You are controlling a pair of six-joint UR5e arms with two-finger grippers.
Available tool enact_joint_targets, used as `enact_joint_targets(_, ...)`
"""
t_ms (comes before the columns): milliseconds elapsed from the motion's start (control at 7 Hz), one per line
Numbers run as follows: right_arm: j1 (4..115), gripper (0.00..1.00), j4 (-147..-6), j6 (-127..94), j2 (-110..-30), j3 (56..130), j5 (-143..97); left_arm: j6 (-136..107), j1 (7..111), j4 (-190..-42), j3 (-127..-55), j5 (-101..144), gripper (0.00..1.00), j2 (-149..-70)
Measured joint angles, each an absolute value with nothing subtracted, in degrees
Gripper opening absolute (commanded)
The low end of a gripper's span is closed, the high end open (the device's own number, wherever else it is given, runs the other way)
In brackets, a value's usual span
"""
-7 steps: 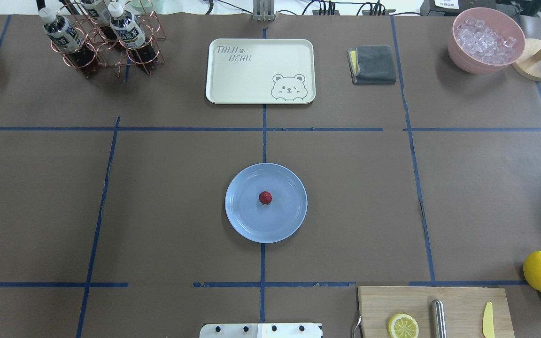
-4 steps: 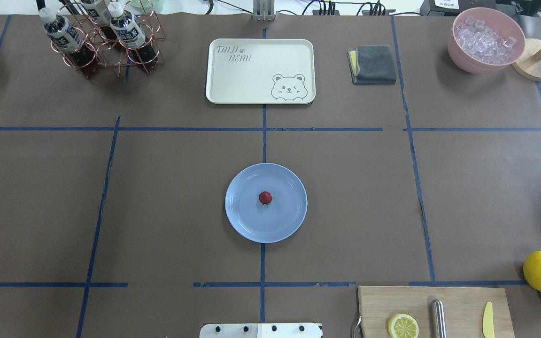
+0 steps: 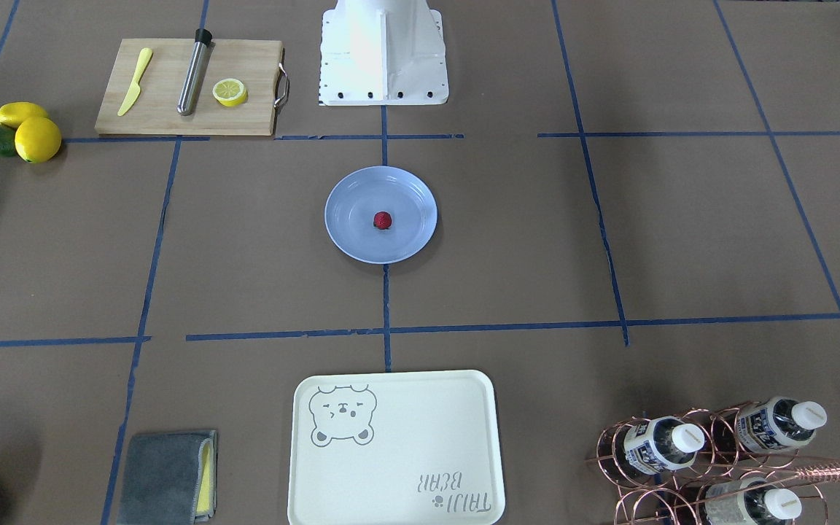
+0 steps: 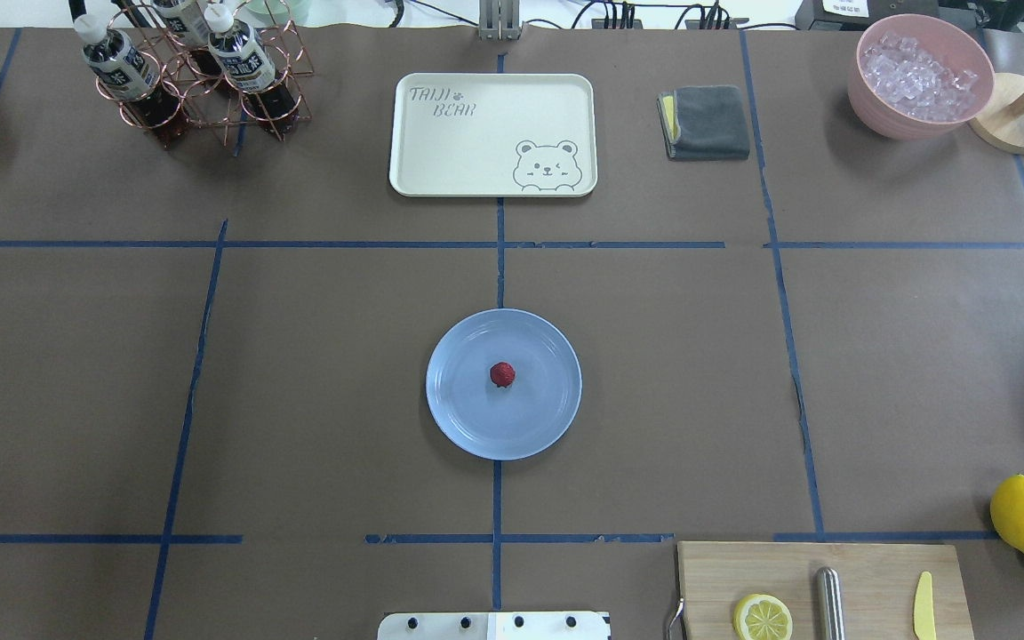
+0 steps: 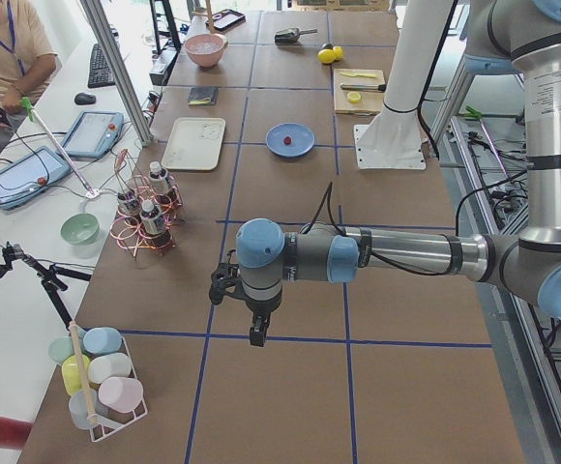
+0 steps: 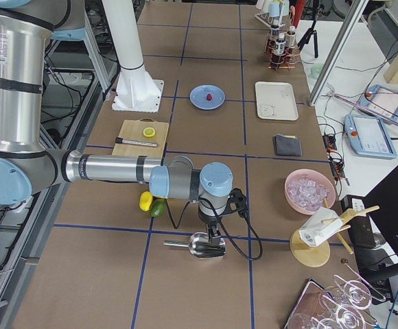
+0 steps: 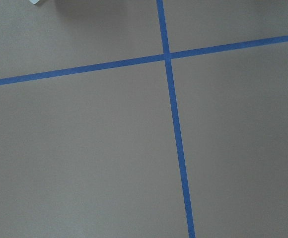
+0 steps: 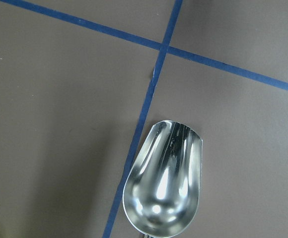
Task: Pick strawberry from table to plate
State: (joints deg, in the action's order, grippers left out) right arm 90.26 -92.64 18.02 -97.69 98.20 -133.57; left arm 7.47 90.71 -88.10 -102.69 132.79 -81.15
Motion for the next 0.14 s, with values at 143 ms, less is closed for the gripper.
enact_joint_targets(143, 90.3, 1.00, -92.6, 18.0, -97.6, 97.7, -135.7, 7.5, 90.7, -88.1, -103.0, 132.8, 1.00, -81.3)
